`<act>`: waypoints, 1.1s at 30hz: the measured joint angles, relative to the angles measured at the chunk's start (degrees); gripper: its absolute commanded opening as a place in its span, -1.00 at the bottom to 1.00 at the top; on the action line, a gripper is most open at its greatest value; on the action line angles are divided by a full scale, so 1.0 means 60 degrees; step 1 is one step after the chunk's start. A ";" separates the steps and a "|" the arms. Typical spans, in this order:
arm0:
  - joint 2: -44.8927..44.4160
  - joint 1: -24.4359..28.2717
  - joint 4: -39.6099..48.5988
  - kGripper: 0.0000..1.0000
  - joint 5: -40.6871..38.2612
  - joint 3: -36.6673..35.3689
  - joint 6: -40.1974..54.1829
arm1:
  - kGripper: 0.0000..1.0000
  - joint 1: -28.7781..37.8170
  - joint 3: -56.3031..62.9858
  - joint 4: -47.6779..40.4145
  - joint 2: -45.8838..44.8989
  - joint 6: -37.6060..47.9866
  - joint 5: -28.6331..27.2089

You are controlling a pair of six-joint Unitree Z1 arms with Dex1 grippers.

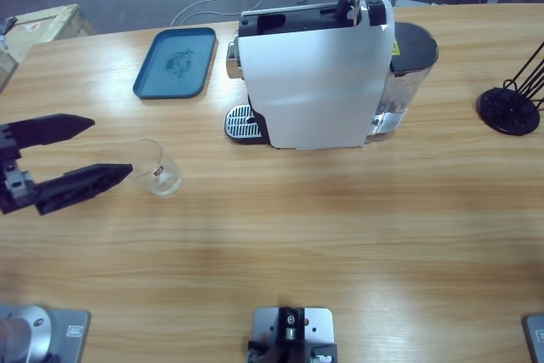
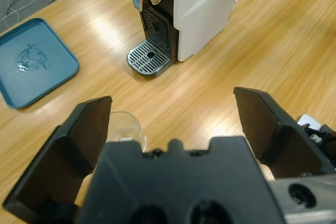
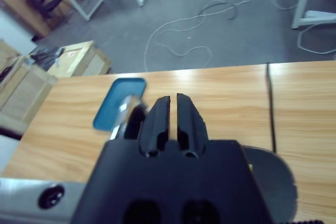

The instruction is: Pour coffee

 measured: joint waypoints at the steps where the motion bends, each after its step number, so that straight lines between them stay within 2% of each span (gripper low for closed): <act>1: -0.0006 0.0000 0.0000 0.98 0.0000 0.0017 -0.0002 | -1.00 0.0059 -0.0001 -0.0021 0.0000 -0.0002 0.0090; 10: -0.0149 0.0000 0.0000 0.98 0.0000 0.0085 -0.0034 | -1.00 0.0772 -0.0455 -0.0186 0.0492 -0.0002 0.0445; 26: -0.0149 0.0000 0.0000 0.98 0.0000 0.0066 -0.0034 | -1.00 0.1050 -0.0373 -0.1084 0.2421 -0.0002 0.0840; 33: -0.0149 0.0000 0.0000 0.98 0.0001 -0.0023 -0.0034 | -1.00 0.1080 -0.0226 -0.1320 0.2587 0.0161 0.0913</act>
